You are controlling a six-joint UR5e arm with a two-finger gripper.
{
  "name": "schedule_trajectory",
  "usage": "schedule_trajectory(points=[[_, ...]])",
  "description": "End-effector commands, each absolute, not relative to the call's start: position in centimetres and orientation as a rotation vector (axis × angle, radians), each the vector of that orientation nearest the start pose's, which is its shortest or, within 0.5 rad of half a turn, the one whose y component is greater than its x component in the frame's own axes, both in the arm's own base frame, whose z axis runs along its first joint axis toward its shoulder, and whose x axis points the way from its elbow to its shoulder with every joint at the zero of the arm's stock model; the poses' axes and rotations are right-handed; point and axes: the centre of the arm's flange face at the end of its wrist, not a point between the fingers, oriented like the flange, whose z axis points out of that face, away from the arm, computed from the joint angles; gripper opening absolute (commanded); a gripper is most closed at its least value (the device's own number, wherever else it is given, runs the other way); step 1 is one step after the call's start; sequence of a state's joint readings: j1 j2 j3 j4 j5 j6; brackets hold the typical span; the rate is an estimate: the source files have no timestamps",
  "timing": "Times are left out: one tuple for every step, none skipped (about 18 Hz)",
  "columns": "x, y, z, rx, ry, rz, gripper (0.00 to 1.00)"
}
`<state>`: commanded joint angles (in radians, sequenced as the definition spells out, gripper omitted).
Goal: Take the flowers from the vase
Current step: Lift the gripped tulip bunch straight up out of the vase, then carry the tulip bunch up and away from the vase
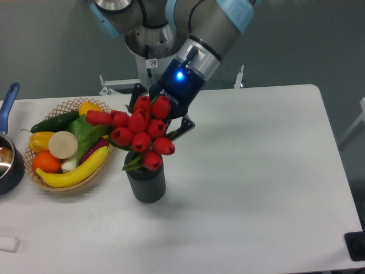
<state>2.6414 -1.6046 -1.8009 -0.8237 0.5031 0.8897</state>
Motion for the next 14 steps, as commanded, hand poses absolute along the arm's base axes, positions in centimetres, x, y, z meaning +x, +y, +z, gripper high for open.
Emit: schedule_trajectory(points=[[-34.1,43.1,49.2,-2.016,0.102,-0.236,0.48],[-34.4,42.9,49.6,-2.012,0.098,-0.226,0.48],[-34.6,42.7,49.9,-2.009,0.096,-0.218,0.48],[-34.6,42.4,50.2,-2.006,0.094,-0.211,0.48],[-34.9,41.9,50.6,-2.002,0.087,-0.197,0.48],[-35.5,41.2,50.8,-1.995,0.071,-0.192,0.48],[-35.5,40.8,51.1,-1.983,0.064,-0.198,0.48],[-35.5,40.6,51.0,-1.980,0.051,-0.205,0.48],[-35.6,40.6,51.2,-1.980,0.036,-0.211,0.48],[-36.1,40.2,51.6,-1.979,0.015,-0.205,0.48],[-37.0,39.5,52.2,-1.973,-0.024,-0.201,0.48],[-37.3,39.3,52.7,-1.969,-0.041,-0.201,0.48],[-37.4,39.2,53.2,-1.966,-0.042,-0.192,0.48],[-38.2,38.6,53.4,-1.963,-0.050,-0.172,0.48]])
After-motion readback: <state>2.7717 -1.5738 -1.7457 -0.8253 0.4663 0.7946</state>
